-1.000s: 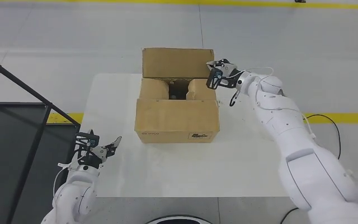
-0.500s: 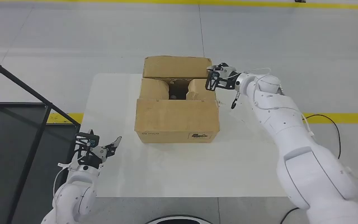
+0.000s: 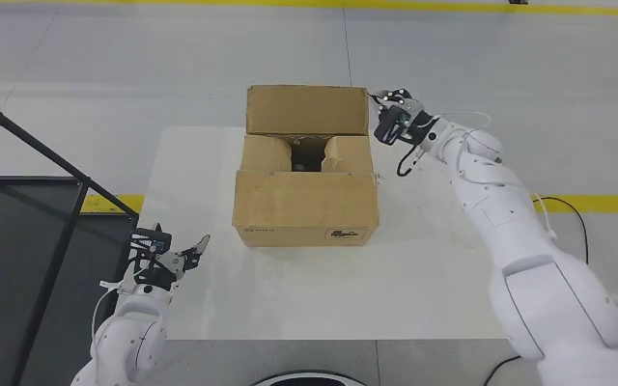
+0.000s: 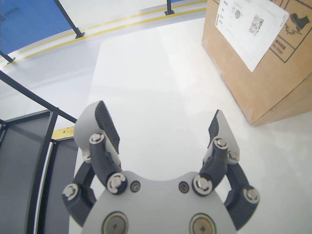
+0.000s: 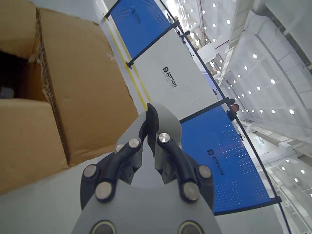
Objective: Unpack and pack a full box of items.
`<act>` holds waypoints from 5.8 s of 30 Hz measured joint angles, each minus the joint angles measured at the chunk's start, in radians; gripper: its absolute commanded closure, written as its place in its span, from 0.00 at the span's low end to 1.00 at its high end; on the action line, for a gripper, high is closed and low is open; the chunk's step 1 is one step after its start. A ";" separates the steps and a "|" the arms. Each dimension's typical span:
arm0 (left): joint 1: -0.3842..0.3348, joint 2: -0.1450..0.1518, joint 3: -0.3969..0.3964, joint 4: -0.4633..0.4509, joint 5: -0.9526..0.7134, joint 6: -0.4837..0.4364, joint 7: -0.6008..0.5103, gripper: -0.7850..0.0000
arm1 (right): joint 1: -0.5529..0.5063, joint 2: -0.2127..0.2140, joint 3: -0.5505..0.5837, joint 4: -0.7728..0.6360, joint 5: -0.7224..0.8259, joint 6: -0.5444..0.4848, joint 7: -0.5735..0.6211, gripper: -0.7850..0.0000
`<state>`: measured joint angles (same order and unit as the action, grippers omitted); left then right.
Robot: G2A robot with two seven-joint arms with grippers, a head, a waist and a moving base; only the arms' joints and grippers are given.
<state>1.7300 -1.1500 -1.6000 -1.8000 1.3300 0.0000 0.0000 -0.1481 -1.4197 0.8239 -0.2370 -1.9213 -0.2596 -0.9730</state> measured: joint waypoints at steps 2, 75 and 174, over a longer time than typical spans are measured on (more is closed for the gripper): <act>0.000 0.000 0.000 0.000 0.000 0.000 0.000 0.00 | -0.014 0.007 0.014 -0.015 0.037 -0.053 -0.045 0.00; 0.000 0.000 0.000 0.000 0.000 0.000 0.000 0.00 | -0.387 0.367 0.171 -0.822 2.114 -0.716 1.817 0.00; 0.000 0.000 0.000 0.000 0.000 0.000 0.000 0.00 | -0.382 0.431 0.032 -1.091 2.603 -0.175 2.359 0.00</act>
<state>1.7300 -1.1500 -1.6000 -1.8000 1.3300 0.0000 0.0000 -0.5306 -0.9887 0.8562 -1.3284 0.6822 -0.4347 1.3858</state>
